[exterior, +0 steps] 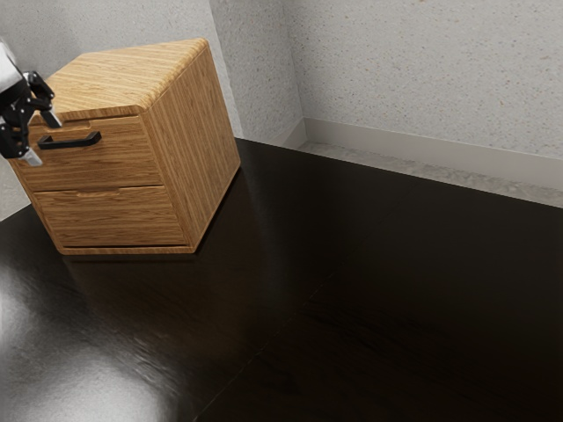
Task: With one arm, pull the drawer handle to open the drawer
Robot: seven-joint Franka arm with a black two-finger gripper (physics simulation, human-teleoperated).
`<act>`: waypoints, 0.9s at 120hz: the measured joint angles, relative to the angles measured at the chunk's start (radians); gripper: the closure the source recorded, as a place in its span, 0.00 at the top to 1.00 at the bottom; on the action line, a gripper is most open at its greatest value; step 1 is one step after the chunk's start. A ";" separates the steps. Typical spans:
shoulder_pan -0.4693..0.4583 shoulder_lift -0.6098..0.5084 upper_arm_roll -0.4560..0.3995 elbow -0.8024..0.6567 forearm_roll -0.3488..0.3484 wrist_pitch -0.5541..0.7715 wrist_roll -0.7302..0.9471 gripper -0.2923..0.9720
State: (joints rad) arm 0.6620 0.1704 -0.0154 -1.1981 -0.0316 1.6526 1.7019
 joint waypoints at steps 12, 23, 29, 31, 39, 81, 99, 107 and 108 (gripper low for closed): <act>0.009 0.000 0.000 0.000 0.000 0.001 0.006 0.76; 0.025 0.000 0.001 0.002 0.000 0.002 0.010 0.75; 0.035 0.003 0.001 0.005 -0.001 0.007 0.012 0.74; 0.038 0.006 0.001 0.007 -0.001 0.009 0.013 0.74; 0.043 0.019 0.002 0.014 -0.004 0.019 0.015 0.73; 0.044 0.072 -0.012 0.035 -0.009 0.072 0.024 0.72; 0.044 0.077 -0.012 0.035 -0.010 0.081 0.027 0.70; 0.044 0.078 -0.012 0.034 -0.010 0.083 0.028 0.68; 0.044 0.078 -0.012 0.034 -0.010 0.083 0.028 0.68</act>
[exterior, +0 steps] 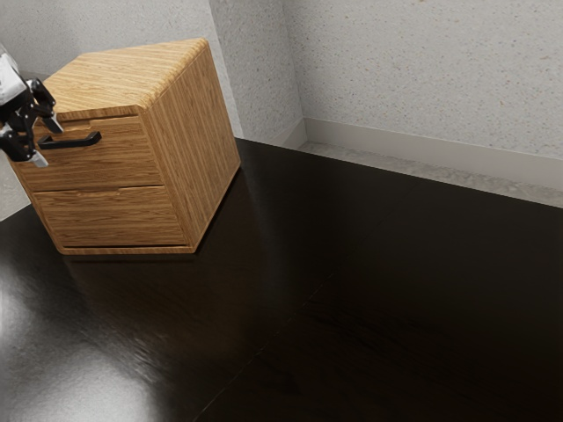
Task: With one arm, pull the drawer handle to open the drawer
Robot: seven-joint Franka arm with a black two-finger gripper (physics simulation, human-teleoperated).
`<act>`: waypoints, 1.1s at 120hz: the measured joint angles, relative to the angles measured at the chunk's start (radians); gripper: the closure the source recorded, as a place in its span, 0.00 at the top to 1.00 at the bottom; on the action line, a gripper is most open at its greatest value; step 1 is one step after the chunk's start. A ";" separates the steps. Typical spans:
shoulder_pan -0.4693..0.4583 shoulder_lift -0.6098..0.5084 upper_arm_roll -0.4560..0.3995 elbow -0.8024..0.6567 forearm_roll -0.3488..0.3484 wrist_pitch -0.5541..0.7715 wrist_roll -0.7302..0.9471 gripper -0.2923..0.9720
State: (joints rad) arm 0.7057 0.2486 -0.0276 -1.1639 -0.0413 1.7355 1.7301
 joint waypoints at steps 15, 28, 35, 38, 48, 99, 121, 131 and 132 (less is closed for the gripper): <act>-0.002 0.001 0.000 -0.011 0.001 0.002 0.002 0.65; 0.001 0.001 0.000 -0.020 0.001 0.004 0.003 0.64; 0.001 0.000 0.000 -0.025 0.001 0.004 0.004 0.64; 0.001 -0.001 0.000 -0.028 0.001 0.004 0.004 0.64; 0.002 -0.005 0.000 -0.039 0.001 0.003 0.004 0.63; 0.022 -0.080 0.000 -0.111 -0.001 -0.028 0.008 0.60; 0.022 -0.130 0.001 -0.173 0.000 -0.048 0.016 0.62; 0.018 -0.149 0.000 -0.201 0.000 -0.057 0.021 0.62; 0.018 -0.152 0.000 -0.204 0.000 -0.058 0.021 0.62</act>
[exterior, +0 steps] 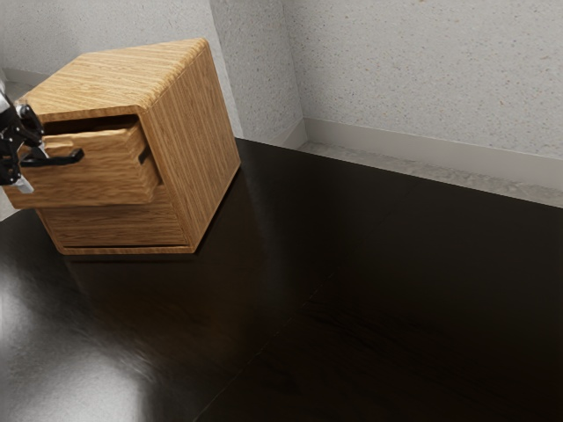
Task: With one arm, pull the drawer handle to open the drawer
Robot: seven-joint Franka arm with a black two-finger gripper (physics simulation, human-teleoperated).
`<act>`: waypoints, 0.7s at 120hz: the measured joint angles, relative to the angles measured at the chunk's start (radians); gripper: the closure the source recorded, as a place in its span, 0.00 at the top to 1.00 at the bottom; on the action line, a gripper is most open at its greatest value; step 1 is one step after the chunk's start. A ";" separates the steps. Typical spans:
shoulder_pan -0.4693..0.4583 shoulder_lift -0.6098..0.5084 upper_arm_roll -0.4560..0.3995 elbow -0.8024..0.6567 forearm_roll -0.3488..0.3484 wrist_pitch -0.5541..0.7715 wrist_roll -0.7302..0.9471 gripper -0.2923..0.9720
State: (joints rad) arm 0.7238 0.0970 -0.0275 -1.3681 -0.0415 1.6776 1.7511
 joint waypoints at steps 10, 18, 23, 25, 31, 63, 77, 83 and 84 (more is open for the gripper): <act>0.000 -0.023 -0.001 -0.031 -0.001 -0.006 0.004 0.62; 0.000 -0.051 0.001 -0.063 -0.001 -0.008 0.007 0.60; 0.002 -0.069 0.002 -0.082 -0.001 -0.009 0.009 0.59; 0.003 -0.077 0.001 -0.090 -0.001 -0.010 0.009 0.59; 0.007 -0.096 0.000 -0.112 -0.001 -0.011 0.011 0.60; 0.013 -0.183 -0.006 -0.207 -0.001 -0.006 0.016 0.58; 0.001 -0.226 -0.009 -0.246 0.000 -0.005 0.017 0.59; 0.001 -0.245 -0.014 -0.263 0.000 -0.004 0.017 0.60; 0.001 -0.249 -0.014 -0.266 0.000 -0.004 0.017 0.60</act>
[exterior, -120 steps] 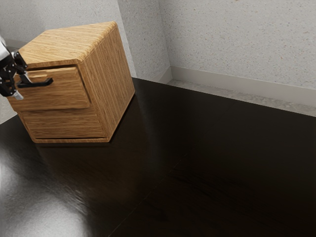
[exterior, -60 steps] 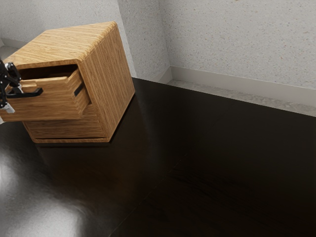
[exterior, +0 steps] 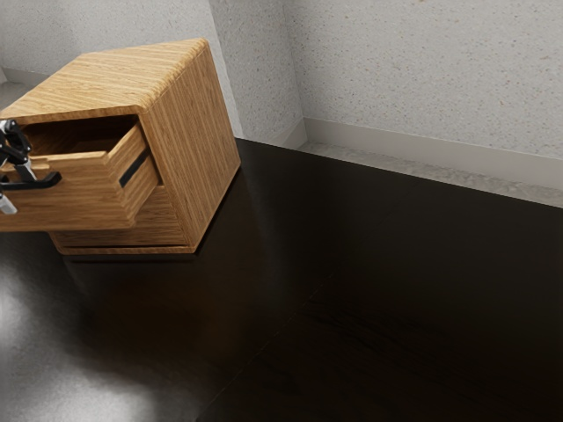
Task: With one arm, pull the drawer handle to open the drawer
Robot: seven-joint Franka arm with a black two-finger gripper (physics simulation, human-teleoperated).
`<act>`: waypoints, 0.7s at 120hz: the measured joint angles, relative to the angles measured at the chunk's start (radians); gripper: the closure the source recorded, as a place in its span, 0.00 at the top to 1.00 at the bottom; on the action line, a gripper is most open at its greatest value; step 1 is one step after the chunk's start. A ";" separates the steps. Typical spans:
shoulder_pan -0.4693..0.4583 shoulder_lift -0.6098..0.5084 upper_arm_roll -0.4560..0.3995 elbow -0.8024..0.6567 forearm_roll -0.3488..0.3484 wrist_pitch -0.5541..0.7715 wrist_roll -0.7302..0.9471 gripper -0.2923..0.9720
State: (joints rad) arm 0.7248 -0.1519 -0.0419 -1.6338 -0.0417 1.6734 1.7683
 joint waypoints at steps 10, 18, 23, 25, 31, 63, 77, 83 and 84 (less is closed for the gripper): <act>0.001 -0.031 -0.003 -0.026 0.000 0.001 0.000 0.58; 0.001 -0.058 -0.003 -0.050 0.000 0.003 0.000 0.57; 0.001 -0.077 -0.003 -0.068 0.000 0.003 0.000 0.60; 0.001 -0.084 -0.003 -0.075 0.000 0.003 0.000 0.60; 0.000 -0.105 -0.004 -0.097 0.000 0.003 0.000 0.61; -0.006 -0.255 -0.020 -0.240 -0.002 0.003 -0.002 0.61; -0.064 -0.453 -0.022 -0.327 -0.001 -0.011 -0.012 0.63; -0.115 -0.529 -0.028 -0.270 -0.002 -0.037 -0.031 0.66; -0.123 -0.535 -0.031 -0.251 -0.002 -0.043 -0.036 0.66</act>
State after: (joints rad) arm 0.6017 -0.6872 -0.0726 -1.8843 -0.0440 1.6304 1.7318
